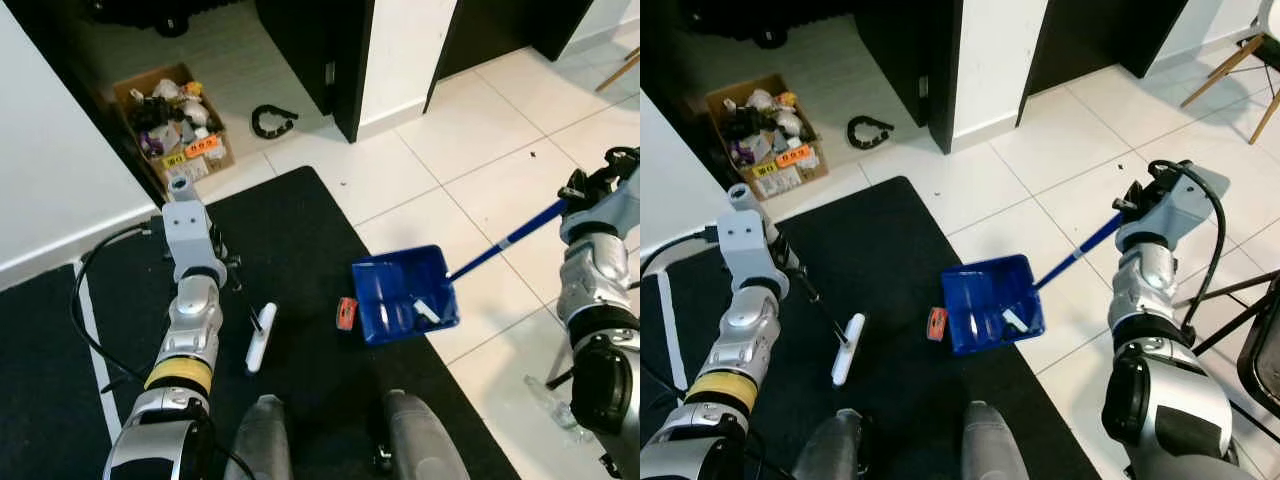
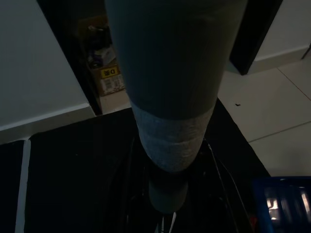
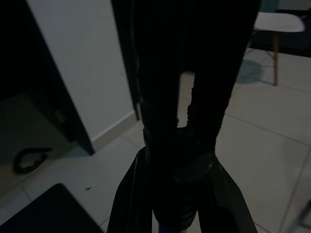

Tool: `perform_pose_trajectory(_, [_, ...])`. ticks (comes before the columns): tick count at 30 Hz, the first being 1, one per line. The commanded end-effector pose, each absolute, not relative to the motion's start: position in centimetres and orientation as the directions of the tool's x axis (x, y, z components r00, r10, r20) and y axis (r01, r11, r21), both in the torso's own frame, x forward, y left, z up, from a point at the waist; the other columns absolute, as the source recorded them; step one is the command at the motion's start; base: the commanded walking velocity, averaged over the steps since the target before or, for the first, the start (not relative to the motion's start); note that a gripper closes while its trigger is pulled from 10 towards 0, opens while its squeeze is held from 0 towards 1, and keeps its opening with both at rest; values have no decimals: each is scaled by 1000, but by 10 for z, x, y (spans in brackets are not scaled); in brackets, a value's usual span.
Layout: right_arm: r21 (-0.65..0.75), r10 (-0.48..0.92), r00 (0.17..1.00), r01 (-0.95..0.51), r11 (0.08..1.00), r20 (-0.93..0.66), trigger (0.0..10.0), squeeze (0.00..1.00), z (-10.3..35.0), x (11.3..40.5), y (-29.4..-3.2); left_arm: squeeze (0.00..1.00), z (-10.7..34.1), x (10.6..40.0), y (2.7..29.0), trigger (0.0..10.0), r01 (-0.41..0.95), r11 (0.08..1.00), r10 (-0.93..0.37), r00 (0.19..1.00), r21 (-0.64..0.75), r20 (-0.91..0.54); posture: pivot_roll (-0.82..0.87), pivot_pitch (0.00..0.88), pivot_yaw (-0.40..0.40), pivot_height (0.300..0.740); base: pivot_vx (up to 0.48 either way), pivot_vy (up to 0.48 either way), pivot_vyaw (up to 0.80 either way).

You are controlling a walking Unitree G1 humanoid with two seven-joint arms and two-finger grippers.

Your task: Sweep floor

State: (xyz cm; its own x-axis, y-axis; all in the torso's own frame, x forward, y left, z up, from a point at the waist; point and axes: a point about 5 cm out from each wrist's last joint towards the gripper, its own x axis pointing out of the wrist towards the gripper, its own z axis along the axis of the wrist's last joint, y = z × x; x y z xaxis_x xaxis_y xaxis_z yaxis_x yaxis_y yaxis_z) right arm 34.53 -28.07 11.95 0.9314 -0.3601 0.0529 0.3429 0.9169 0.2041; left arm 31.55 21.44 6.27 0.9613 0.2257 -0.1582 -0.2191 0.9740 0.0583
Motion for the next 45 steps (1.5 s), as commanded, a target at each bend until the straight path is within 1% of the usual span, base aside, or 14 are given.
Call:
perform_pose_trajectory(1, [204, -381, 922, 360, 910, 73, 10000, 0, 123, 345, -283, 0, 57, 312, 213, 10000, -222, 973, 230, 957, 60, -179, -8, 95, -6, 740, 0, -480, 0])
perform_pose_trajectory(8, [195, -387, 920, 368, 909, 64, 10000, 0, 119, 346, -276, 0, 57, 314, 212, 10000, -228, 972, 234, 955, 55, -182, -8, 110, -2, 740, 0, -452, 0])
perform_pose_trajectory(13, [185, -407, 911, 391, 902, 59, 10000, 0, 120, 347, -277, 0, 61, 318, 217, 10000, -276, 960, 281, 945, 52, -164, -8, 122, -5, 740, 0, 0, 0])
perform_pose_trajectory(20, [172, -419, 906, 404, 898, 60, 10000, 0, 124, 349, -276, 0, 69, 322, 225, 10000, -298, 952, 306, 943, 71, -133, -12, 141, 0, 740, 0, 0, 0])
perform_pose_trajectory(25, [165, -422, 905, 408, 898, 60, 10000, 0, 126, 351, -275, 0, 70, 326, 227, 10000, -282, 956, 291, 945, 77, -149, -15, 152, 3, 740, 0, 0, 0])
perform_pose_trajectory(30, [160, -423, 904, 409, 898, 64, 10000, 0, 128, 352, -274, 0, 74, 330, 224, 10000, -278, 957, 288, 947, 86, -142, -18, 169, 4, 740, 0, -480, 0])
perform_pose_trajectory(32, [156, -424, 904, 411, 898, 63, 10000, 0, 128, 352, -274, 0, 75, 332, 222, 10000, -279, 956, 290, 946, 93, -146, -13, 191, 6, 740, 0, -480, 0])
perform_pose_trajectory(34, [154, -419, 907, 408, 900, 44, 10000, 0, 126, 353, -274, 0, 76, 334, 221, 10000, -284, 957, 290, 946, 56, -147, -6, 210, 9, 740, 0, 0, 0])
perform_pose_trajectory(35, [156, -420, 906, 409, 899, 43, 10000, 0, 126, 353, -274, 0, 79, 336, 221, 10000, -278, 958, 284, 949, 61, -139, -3, 232, 11, 740, 0, 0, 0])
perform_pose_trajectory(38, [164, -425, 904, 414, 896, 44, 10000, 0, 128, 354, -274, 0, 81, 337, 222, 10000, -270, 960, 277, 952, 67, -131, -2, 244, 12, 740, 0, 0, 0])
perform_pose_trajectory(40, [179, -432, 900, 416, 892, 59, 10000, 0, 135, 358, -273, 0, 91, 342, 227, 10000, -268, 961, 274, 957, 68, -90, -3, 293, 15, 740, 0, 0, 0])
perform_pose_trajectory(43, [185, -430, 901, 413, 892, 62, 10000, 0, 138, 360, -272, 0, 95, 343, 229, 10000, -271, 961, 275, 959, 61, -73, -2, 299, 15, 740, 0, 0, 0])
perform_pose_trajectory(45, [193, -426, 902, 408, 893, 65, 10000, 0, 144, 365, -267, 0, 108, 347, 235, 10000, -279, 960, 280, 960, 31, -18, 7, 342, 11, 740, 0, 0, 0])
